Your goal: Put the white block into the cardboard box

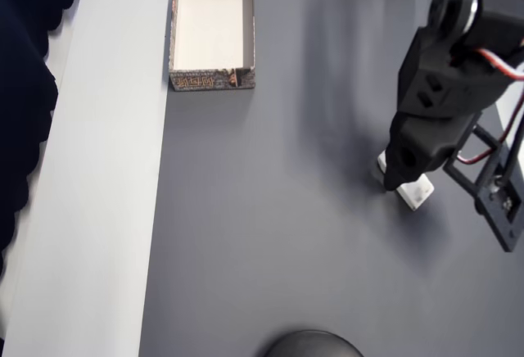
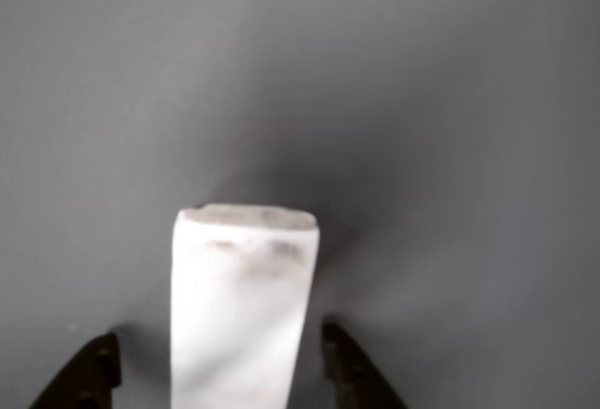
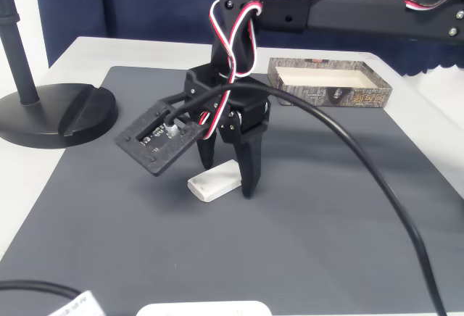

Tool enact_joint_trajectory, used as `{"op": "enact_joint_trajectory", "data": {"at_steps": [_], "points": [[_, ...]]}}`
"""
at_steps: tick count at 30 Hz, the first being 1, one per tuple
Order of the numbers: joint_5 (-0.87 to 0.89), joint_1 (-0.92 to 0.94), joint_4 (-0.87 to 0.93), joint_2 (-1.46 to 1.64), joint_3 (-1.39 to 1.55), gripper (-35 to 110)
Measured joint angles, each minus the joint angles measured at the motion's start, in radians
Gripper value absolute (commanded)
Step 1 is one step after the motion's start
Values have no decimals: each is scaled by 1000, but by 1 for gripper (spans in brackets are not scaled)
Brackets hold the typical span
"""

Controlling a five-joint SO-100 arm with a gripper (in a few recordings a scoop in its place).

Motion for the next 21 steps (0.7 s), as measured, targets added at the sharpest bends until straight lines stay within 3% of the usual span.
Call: {"op": "enact_joint_trajectory", "data": {"at_steps": [21], "points": [[-87, -8, -14, -11, 0, 21]]}}
